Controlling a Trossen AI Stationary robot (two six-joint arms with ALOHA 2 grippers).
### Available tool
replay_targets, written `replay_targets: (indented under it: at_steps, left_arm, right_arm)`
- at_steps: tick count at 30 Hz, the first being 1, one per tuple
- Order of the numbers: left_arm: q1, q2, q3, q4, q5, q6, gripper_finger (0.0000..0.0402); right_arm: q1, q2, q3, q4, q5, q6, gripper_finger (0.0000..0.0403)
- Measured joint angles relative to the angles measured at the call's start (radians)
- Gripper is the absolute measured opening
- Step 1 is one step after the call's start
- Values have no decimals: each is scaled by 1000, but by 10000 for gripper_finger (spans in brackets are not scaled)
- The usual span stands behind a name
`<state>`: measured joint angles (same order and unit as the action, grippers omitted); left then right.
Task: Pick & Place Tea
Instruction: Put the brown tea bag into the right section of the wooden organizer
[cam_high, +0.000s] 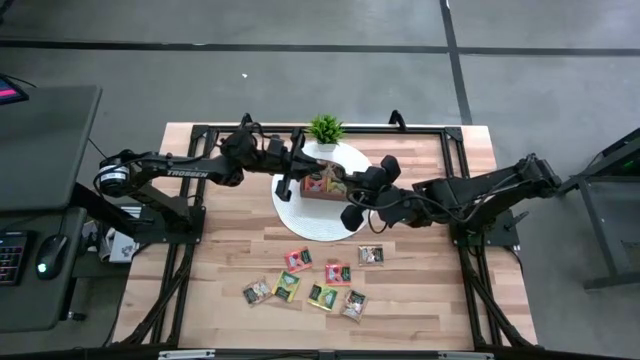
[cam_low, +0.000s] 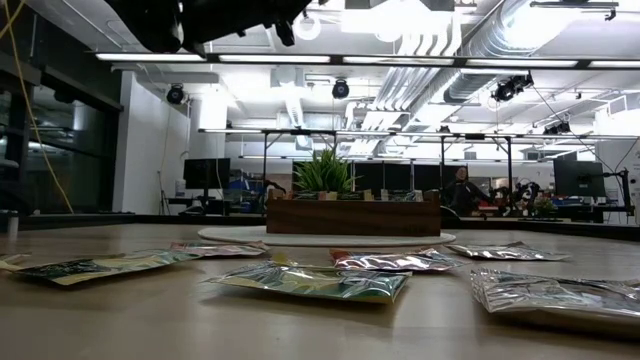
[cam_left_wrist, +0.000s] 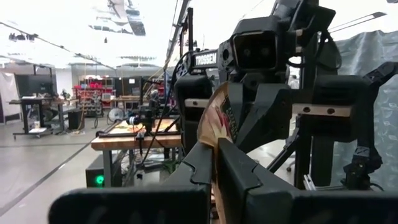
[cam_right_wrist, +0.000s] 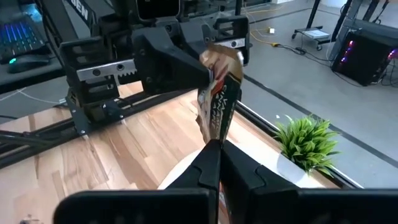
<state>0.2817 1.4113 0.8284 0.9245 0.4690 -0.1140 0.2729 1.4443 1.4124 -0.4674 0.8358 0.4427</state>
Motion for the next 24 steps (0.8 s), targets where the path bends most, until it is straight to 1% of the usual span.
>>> replay_targets:
  at_steps: [6, 9, 13, 16, 18, 21, 24]
  left_arm:
    - [0, 0, 0, -16, -13, 6, 29]
    - [0, 0, 0, -14, -16, 9, 46]
    - [0, 0, 0, -7, -29, 39, 69]
    - [0, 0, 0, -8, -30, 39, 85]
    - [1, 0, 0, -7, -32, 40, 94]
    - [17, 0, 0, -8, -26, 59, 105]
    - [57, 0, 0, -8, 29, 54, 110]
  right_arm:
    - [-4, 0, 0, -16, -5, 4, 1]
    - [-11, 0, 0, -40, -7, 38, 1]
    - [-23, 0, 0, -111, -22, 99, 1]
    - [-33, 0, 0, -172, -54, 134, 1]
    - [-45, 0, 0, -222, -96, 156, 0]
    - [-76, 0, 0, -321, -211, 184, 0]
    - [-120, 0, 0, -433, -343, 179, 0]
